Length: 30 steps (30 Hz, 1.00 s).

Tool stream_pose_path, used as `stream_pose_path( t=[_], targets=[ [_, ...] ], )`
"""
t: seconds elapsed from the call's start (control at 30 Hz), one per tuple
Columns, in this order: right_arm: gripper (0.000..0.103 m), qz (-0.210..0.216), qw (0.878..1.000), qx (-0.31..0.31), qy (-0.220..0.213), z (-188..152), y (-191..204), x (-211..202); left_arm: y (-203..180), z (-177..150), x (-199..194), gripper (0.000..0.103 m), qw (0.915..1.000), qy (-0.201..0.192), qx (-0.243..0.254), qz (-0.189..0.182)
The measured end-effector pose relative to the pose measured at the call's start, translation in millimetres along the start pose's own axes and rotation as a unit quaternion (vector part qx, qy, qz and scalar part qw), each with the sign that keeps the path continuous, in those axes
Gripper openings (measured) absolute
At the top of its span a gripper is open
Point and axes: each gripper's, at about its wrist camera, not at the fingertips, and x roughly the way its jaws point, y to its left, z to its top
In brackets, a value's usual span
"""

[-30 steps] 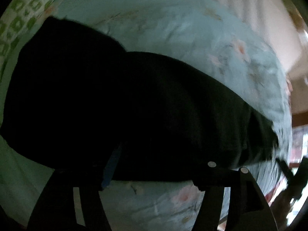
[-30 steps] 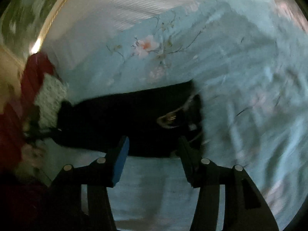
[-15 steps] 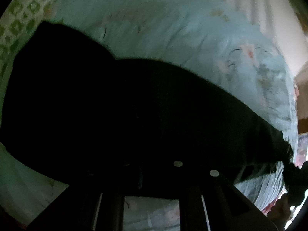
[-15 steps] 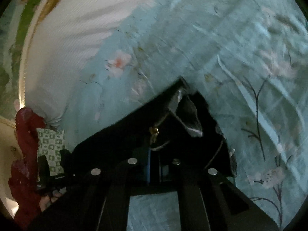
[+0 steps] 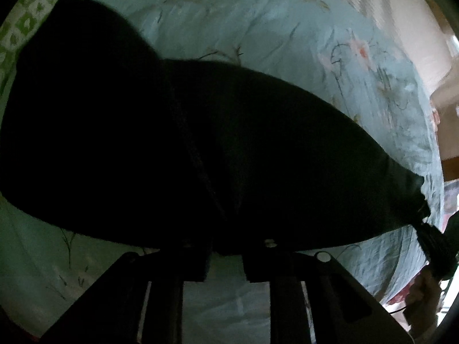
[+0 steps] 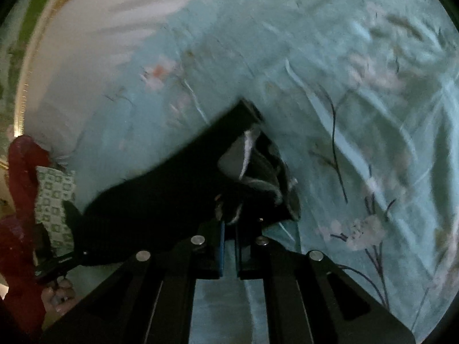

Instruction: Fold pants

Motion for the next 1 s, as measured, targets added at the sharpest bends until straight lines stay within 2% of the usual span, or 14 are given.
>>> stream_pose_path(
  t=[0.07, 0.1, 0.13, 0.23, 0.33, 0.43, 0.6, 0.77, 0.9, 1.0],
  targets=[
    [0.013, -0.008, 1.0, -0.004, 0.008, 0, 4, -5, 8, -1, -7, 0.033, 1.0, 0.0, -0.009, -0.004],
    [0.016, -0.015, 1.0, -0.013, 0.014, 0, 7, -10, 13, -1, -14, 0.044, 0.9999, -0.004, -0.014, 0.0],
    [0.022, -0.017, 1.0, -0.017, 0.015, -1, 10, -13, 18, -3, -20, 0.05, 0.9998, -0.01, -0.017, 0.001],
    [0.032, -0.013, 0.999, -0.041, 0.003, -8, 21, -35, 32, -3, -42, 0.053, 0.999, -0.029, -0.032, 0.011],
    [0.033, 0.007, 0.996, -0.093, -0.009, -19, 45, -51, 47, 6, -61, 0.062, 0.997, -0.042, -0.055, 0.034],
    [0.033, 0.043, 0.987, -0.157, 0.008, -29, 80, -46, 56, 23, -67, 0.066, 0.9953, -0.04, -0.074, 0.048],
    [0.033, 0.116, 0.962, -0.236, 0.07, -41, 151, 2, 51, 67, -63, 0.069, 0.9903, -0.013, -0.105, 0.09],
    [0.033, 0.17, 0.922, -0.327, 0.122, -59, 232, 50, 49, 109, -53, 0.071, 0.9836, 0.002, -0.117, 0.137],
    [0.033, 0.195, 0.891, -0.379, 0.155, -77, 279, 81, 50, 135, -36, 0.074, 0.9761, 0.026, -0.113, 0.184],
    [0.033, 0.209, 0.871, -0.409, 0.174, -96, 309, 103, 53, 145, -20, 0.073, 0.9717, 0.045, -0.108, 0.205]
  ],
)
